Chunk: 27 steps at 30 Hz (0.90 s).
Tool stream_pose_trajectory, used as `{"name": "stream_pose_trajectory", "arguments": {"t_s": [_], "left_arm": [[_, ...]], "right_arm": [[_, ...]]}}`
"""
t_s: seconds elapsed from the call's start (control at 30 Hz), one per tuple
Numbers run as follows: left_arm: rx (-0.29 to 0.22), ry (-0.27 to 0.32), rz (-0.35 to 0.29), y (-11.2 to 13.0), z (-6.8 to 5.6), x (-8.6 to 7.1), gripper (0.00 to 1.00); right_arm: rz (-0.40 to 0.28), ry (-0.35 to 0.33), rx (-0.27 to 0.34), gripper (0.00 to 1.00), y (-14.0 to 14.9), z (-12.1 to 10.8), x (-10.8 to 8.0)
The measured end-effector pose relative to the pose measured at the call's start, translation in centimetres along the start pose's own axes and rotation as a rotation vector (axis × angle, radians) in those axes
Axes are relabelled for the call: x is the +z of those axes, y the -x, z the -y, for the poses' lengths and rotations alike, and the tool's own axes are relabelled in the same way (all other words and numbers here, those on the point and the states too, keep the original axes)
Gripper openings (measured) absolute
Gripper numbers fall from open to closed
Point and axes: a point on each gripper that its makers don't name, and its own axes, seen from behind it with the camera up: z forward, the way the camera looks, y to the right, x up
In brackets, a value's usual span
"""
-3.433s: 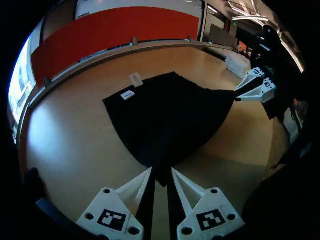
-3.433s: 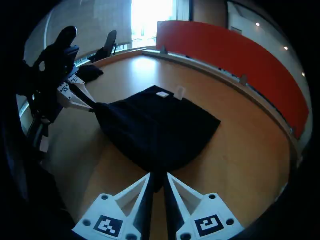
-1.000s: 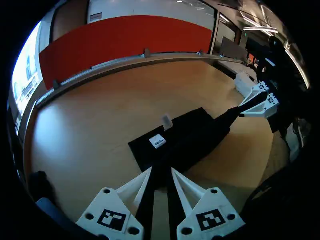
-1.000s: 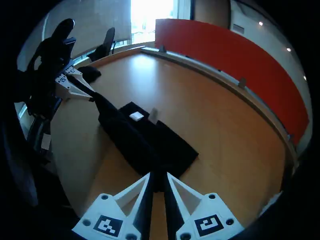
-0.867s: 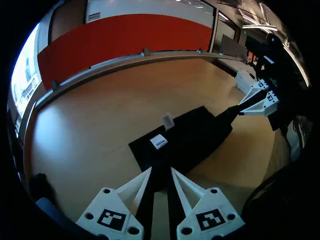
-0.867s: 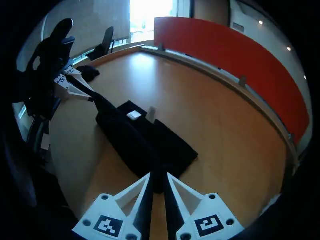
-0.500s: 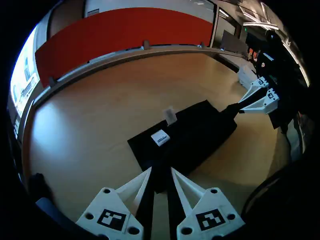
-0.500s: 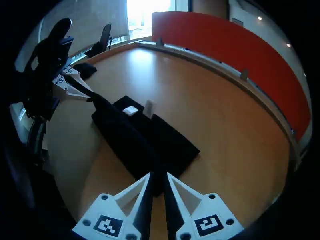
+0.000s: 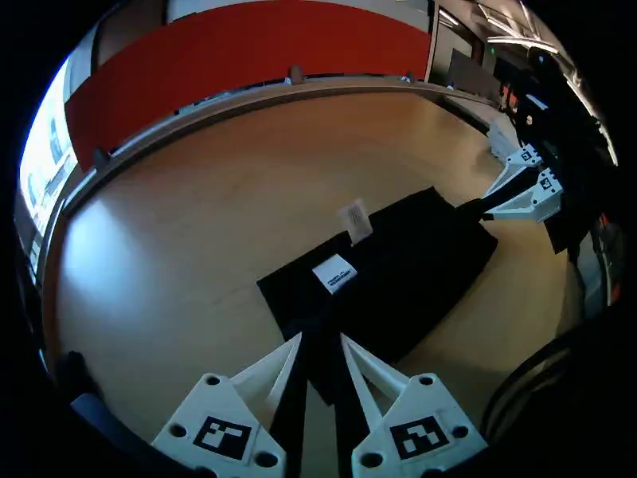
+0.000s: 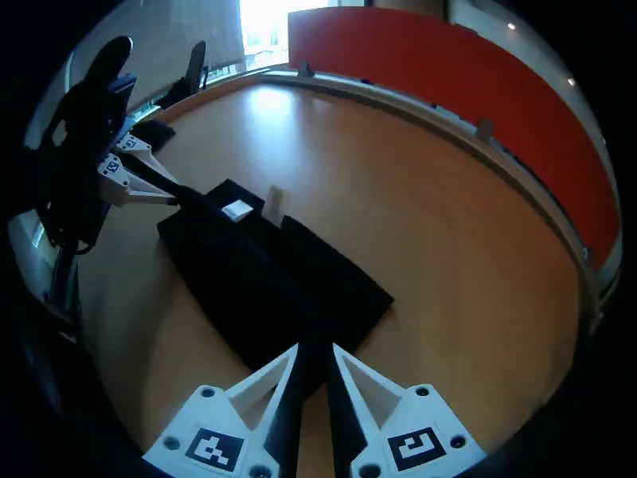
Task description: Fold towel
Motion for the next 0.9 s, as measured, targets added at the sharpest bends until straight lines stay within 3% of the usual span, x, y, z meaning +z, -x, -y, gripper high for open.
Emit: {"name": "stream_pose_trajectory", "arguments": {"t_s": [0.2, 0.53, 0.73, 0.8, 0.87, 0.9], "left_arm": [[0.002, -0.018, -0.003, -0.4, 0.5, 1.0, 0.20], [0.027, -0.057, -0.007, -0.6, 1.7, 2.0, 0.41], [0.042, -0.081, -0.005, -0.6, 2.5, 2.1, 0.48], [0.043, -0.087, -0.005, -0.7, 2.7, 2.1, 0.50], [0.041, -0.094, -0.006, -0.8, 3.0, 2.1, 0.60], [0.039, -0.095, -0.006, -0.9, 3.1, 2.1, 0.60]], "right_arm": [[0.011, 0.024, -0.006, 0.21, 0.1, -0.7, 0.8], [0.019, 0.093, 0.009, 0.40, 0.1, -2.4, 1.9], [0.020, 0.128, 0.015, 0.59, 0.1, -3.5, 2.0], [0.021, 0.138, 0.015, 0.62, 0.1, -3.8, 2.1], [0.019, 0.145, 0.016, 0.62, -0.1, -4.1, 2.2], [0.018, 0.149, 0.017, 0.63, -0.2, -4.2, 2.2]]}}
